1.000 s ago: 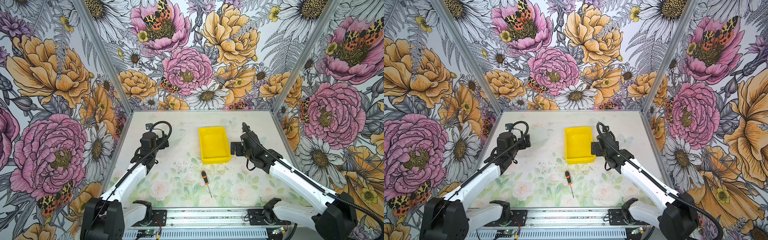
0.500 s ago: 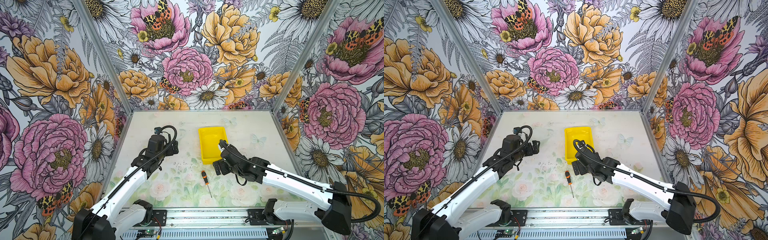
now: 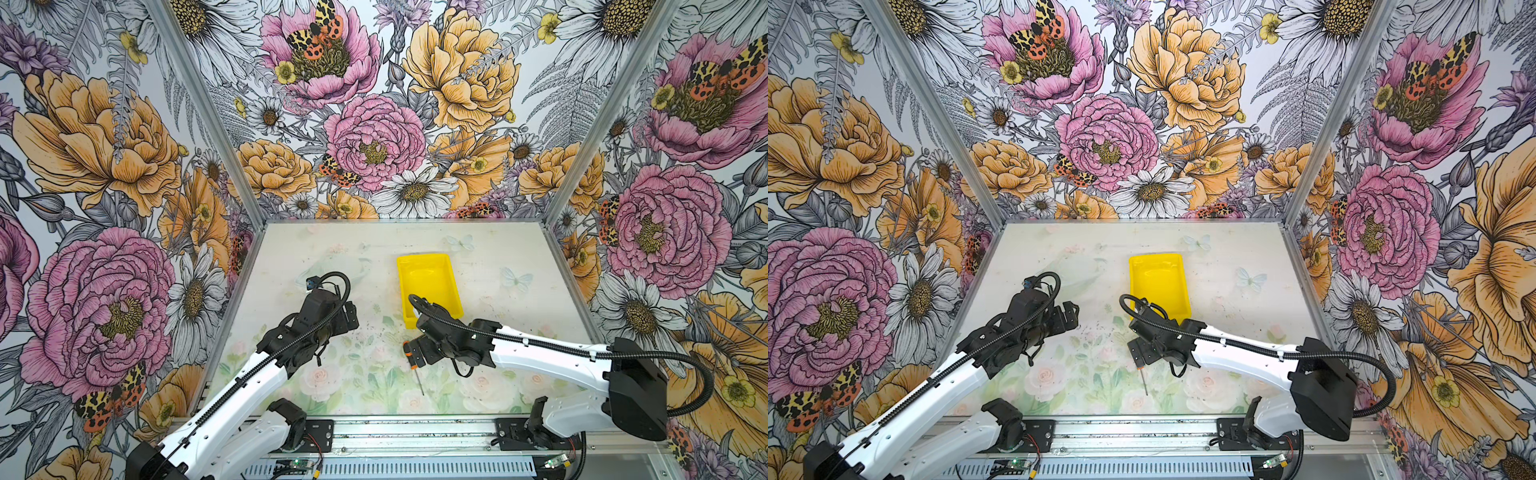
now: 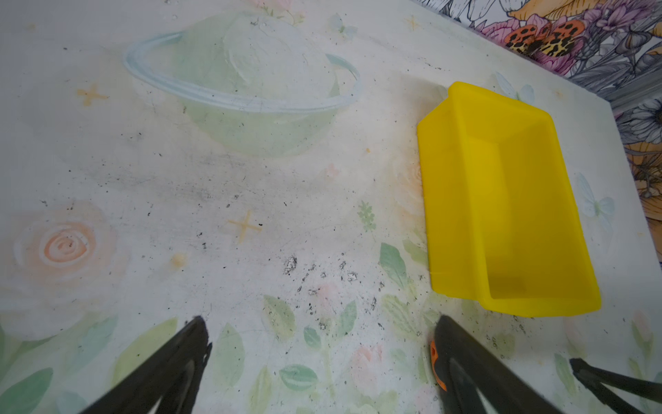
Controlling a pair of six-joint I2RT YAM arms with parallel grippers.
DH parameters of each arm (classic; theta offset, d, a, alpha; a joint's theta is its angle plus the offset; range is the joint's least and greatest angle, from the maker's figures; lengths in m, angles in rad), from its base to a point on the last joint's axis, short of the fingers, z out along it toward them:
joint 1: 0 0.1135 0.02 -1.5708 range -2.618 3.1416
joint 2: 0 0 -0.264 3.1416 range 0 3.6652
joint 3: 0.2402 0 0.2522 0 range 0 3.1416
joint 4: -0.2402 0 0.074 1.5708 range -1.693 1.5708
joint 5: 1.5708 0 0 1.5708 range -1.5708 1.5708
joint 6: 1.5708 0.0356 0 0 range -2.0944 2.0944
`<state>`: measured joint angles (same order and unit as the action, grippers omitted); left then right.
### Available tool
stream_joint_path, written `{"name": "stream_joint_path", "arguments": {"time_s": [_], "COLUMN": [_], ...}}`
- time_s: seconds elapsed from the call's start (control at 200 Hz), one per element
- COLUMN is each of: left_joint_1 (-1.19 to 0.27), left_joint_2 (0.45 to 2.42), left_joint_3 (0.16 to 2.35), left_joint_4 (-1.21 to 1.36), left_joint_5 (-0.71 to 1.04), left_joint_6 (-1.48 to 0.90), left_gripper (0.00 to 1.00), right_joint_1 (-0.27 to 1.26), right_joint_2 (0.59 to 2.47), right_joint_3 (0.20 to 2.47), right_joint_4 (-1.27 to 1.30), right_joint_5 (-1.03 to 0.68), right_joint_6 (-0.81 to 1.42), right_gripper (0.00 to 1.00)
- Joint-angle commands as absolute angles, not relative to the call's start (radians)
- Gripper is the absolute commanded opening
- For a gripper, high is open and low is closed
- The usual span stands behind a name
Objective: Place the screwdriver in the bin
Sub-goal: 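Lower the right gripper and close it on the orange-black screwdriver handle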
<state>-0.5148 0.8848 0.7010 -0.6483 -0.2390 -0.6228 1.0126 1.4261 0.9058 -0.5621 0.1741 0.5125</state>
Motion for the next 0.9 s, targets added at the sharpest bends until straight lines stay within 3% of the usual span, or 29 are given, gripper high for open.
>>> {"name": "stream_joint_path", "arguments": {"time_s": [0.0,0.175,0.325,0.546,0.776,0.896], "left_joint_1": [-0.482,-0.437,-0.411,-0.314,-0.295,-0.293], "left_joint_2": [0.901,0.92,0.87,0.8,0.804,0.793], "left_joint_3": [0.681,0.688,0.674,0.616,0.603,0.599], "left_joint_4": [-0.654,-0.641,-0.641,-0.64,-0.637,-0.635], "left_joint_5": [-0.281,-0.238,-0.216,-0.112,-0.084,-0.084], "left_joint_6": [-0.667,-0.612,-0.586,-0.58,-0.558,-0.557], "left_gripper": [0.99,0.99,0.99,0.99,0.99,0.99], "right_joint_1": [1.03,1.034,1.045,1.066,1.081,1.092], "right_joint_2": [1.502,1.599,1.653,1.724,1.752,1.773], "right_joint_3": [0.96,0.99,0.997,0.993,0.977,0.971], "right_joint_4": [-0.508,-0.501,-0.479,-0.473,-0.465,-0.46], "right_joint_5": [0.131,0.121,0.11,0.103,0.135,0.141], "right_joint_6": [0.462,0.481,0.518,0.569,0.6,0.603], "right_gripper": [0.98,0.96,0.85,0.63,0.48,0.34]}}
